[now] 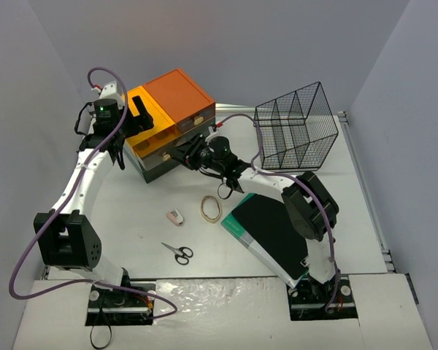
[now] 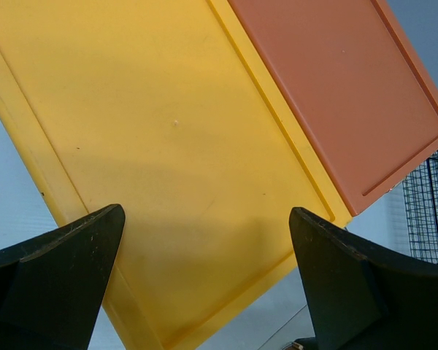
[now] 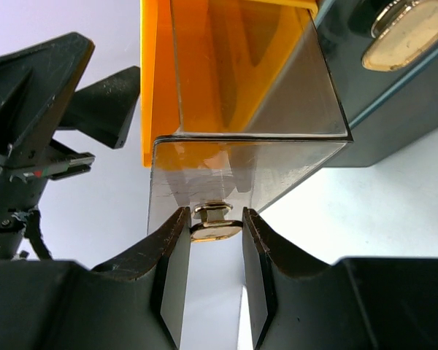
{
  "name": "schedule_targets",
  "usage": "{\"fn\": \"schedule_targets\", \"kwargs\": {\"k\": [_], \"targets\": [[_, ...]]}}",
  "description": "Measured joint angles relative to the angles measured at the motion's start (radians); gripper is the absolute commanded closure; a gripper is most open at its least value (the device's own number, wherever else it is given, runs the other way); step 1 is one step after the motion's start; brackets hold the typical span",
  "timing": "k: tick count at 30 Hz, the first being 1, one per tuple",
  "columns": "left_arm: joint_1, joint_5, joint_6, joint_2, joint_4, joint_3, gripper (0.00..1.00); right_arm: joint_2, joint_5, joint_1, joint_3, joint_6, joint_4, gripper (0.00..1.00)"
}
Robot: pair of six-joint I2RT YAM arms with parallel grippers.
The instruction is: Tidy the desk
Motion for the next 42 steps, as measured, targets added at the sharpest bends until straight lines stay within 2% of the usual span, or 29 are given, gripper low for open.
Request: {"fn": "schedule_targets", "kwargs": {"k": [22,24,29,32,35,36,40,42], "targets": [[0.001,0.000,0.000,0.000,0.000,0.000,0.03,-0.150,0.104,0.037,-0.082,-0.105,-0.184,1.00],[0.001,0.000,0.000,0.000,0.000,0.000,0.03,-0.154,0.118,0.042,-0.082,-0.113,-0.192,0.91],[0.002,0.001,0.000,-0.001,0.000,0.000,0.03,-0.177,0.162,0.057,-0.077,-0.150,-0.248,0.83],[0.002,0.001,0.000,-0.001,0.000,0.000,0.03,-0.196,0.186,0.066,-0.074,-0.176,-0.288,0.75],[0.002,0.001,0.000,-0.001,0.000,0.000,0.03,-0.213,0.203,0.073,-0.074,-0.196,-0.324,0.56],[0.002,0.000,0.000,0.000,0.000,0.000,0.03,-0.219,0.208,0.075,-0.074,-0.202,-0.336,0.45],[0.003,0.001,-0.001,0.000,0.001,0.000,0.03,-0.227,0.226,0.082,-0.074,-0.246,-0.394,0.26],[0.003,0.001,-0.001,0.000,0.001,0.000,0.03,-0.229,0.235,0.086,-0.074,-0.276,-0.408,0.23]]}}
